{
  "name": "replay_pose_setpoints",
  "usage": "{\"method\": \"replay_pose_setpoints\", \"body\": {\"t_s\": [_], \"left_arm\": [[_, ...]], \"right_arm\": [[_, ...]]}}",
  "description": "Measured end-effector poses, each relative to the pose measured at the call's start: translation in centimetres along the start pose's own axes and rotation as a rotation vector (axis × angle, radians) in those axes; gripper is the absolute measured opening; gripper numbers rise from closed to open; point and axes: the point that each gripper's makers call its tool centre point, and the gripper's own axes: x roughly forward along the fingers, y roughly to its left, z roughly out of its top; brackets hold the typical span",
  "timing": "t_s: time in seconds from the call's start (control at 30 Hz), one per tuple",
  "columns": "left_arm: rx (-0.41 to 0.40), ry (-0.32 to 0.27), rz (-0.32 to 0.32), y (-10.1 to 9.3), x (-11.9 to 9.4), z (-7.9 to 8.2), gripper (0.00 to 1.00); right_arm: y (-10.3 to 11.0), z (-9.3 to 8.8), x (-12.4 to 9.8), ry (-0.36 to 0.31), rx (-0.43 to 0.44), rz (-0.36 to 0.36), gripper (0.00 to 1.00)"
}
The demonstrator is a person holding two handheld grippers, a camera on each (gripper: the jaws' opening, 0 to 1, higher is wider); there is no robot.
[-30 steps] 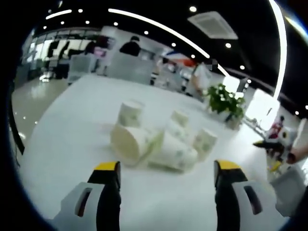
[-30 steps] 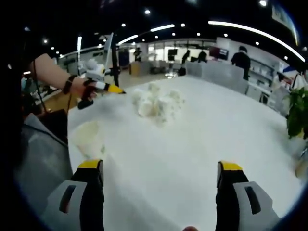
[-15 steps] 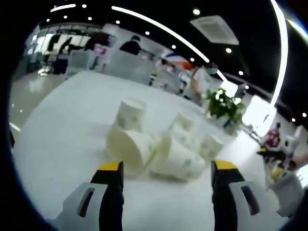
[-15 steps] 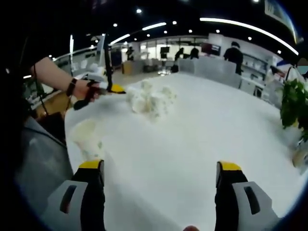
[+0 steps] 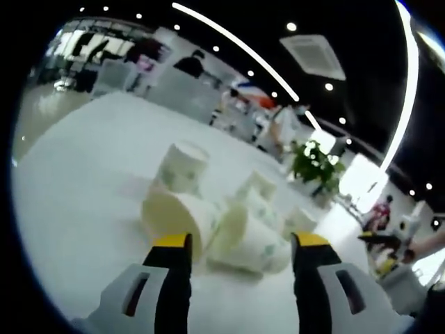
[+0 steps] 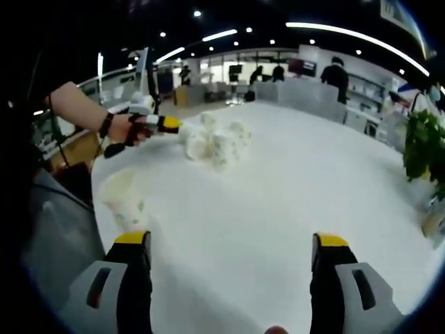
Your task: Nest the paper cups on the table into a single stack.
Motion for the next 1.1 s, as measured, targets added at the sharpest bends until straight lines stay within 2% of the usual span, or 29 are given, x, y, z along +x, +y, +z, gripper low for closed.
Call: {"method": "replay_pose_setpoints", "body": {"t_s": [0.27,0.4,0.57,0.63,0.67,0.77,0.9,0.97,1.1], "left_arm": [[-0.036,-0.025,-0.013,0.4,0.0,0.5,0.50],[-0.042,-0.023,-0.015,0.6,0.0,0.4,0.46],[-0.091,-0.034,-0.025,0.6,0.1,0.5,0.31],[-0.091,-0.036,-0.007,0.9,0.2,0.5,0.29],[-0.061,-0.048,0.008,1.2,0.1,0.6,0.29],[-0.107,-0.059,-0.003,1.5,0.1,0.7,0.25],[-0.111,-0.051,0.000,1.7,0.0,0.5,0.19],[-0.134,-0.054,0.011,1.9,0.1,0.6,0.13],[-0.121,-0.042,0.007,1.7,0.0,0.2,0.01]], "right_arm": [[0.0,-0.2,0.1,0.004,0.004,0.001,0.93],[0.6,-0.1,0.1,0.013,-0.035,0.011,0.93],[0.9,-0.1,0.2,0.010,-0.031,0.019,0.93],[0.9,-0.2,0.2,0.011,-0.028,0.018,0.93],[1.0,-0.3,0.2,0.015,-0.029,0.018,0.93],[0.9,-0.5,0.2,0.014,-0.018,0.017,0.93],[0.9,-0.7,0.2,0.018,-0.012,0.020,0.92],[0.9,-0.8,0.2,0.020,-0.010,0.019,0.92],[0.9,-0.8,0.3,0.019,-0.004,0.022,0.92]]}}
